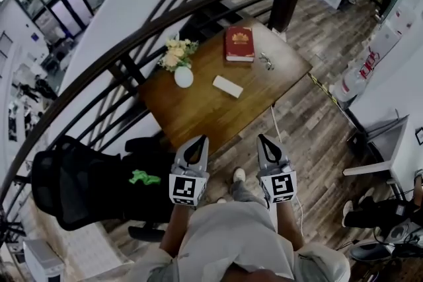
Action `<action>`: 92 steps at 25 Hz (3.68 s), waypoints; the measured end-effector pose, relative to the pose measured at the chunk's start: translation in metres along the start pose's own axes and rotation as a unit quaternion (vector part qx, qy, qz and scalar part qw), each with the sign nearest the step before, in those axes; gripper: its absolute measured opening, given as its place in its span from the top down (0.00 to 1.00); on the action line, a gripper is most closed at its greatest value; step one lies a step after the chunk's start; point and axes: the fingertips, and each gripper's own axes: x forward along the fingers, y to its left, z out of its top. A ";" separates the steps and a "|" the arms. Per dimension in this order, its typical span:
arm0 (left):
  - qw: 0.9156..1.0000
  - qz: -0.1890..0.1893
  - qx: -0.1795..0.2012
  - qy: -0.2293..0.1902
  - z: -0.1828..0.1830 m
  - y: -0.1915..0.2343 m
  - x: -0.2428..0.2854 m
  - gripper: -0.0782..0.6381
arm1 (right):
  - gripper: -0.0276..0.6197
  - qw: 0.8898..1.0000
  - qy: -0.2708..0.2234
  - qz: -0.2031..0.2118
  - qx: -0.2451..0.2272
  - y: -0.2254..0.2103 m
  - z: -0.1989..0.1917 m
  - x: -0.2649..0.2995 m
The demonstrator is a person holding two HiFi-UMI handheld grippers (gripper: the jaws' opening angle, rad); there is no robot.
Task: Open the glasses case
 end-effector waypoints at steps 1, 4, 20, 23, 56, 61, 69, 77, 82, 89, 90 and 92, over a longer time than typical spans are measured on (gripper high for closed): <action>1.000 0.003 -0.001 0.002 0.001 0.002 0.007 0.86 | 0.95 1.000 0.000 0.003 0.000 -0.006 0.001 0.006; 1.000 0.013 0.001 0.003 0.005 0.006 0.028 0.86 | 0.95 1.000 -0.002 0.013 -0.001 -0.022 0.004 0.024; 0.999 0.042 0.014 0.010 0.017 0.009 0.142 0.86 | 0.95 0.998 0.003 0.065 0.006 -0.107 -0.005 0.109; 0.999 0.045 0.010 0.015 0.015 0.012 0.158 0.86 | 0.95 0.997 0.007 0.073 0.007 -0.116 -0.006 0.122; 0.995 -0.005 -0.074 0.072 -0.081 0.132 0.273 0.86 | 0.95 0.989 0.124 0.080 -0.007 -0.107 -0.068 0.286; 0.992 -0.015 -0.089 0.086 -0.105 0.144 0.280 0.86 | 0.95 0.985 0.151 0.078 -0.013 -0.100 -0.089 0.302; 0.987 -0.015 -0.108 0.119 -0.145 0.141 0.286 0.86 | 0.95 0.977 0.188 0.094 -0.015 -0.096 -0.122 0.312; 0.981 0.018 -0.120 0.151 -0.184 0.139 0.293 0.87 | 0.95 0.965 0.223 0.136 -0.020 -0.096 -0.162 0.322; 0.976 0.023 -0.119 0.178 -0.212 0.137 0.302 0.87 | 0.93 0.957 0.240 0.157 -0.033 -0.093 -0.184 0.330; 0.972 0.024 -0.123 0.201 -0.236 0.136 0.311 0.87 | 0.93 0.950 0.257 0.175 -0.037 -0.089 -0.209 0.335; 0.971 0.022 -0.123 0.204 -0.240 0.136 0.312 0.87 | 0.92 0.949 0.259 0.177 -0.039 -0.089 -0.212 0.336; 0.969 0.019 -0.123 0.212 -0.248 0.135 0.316 0.87 | 0.91 0.946 0.265 0.179 -0.044 -0.090 -0.219 0.338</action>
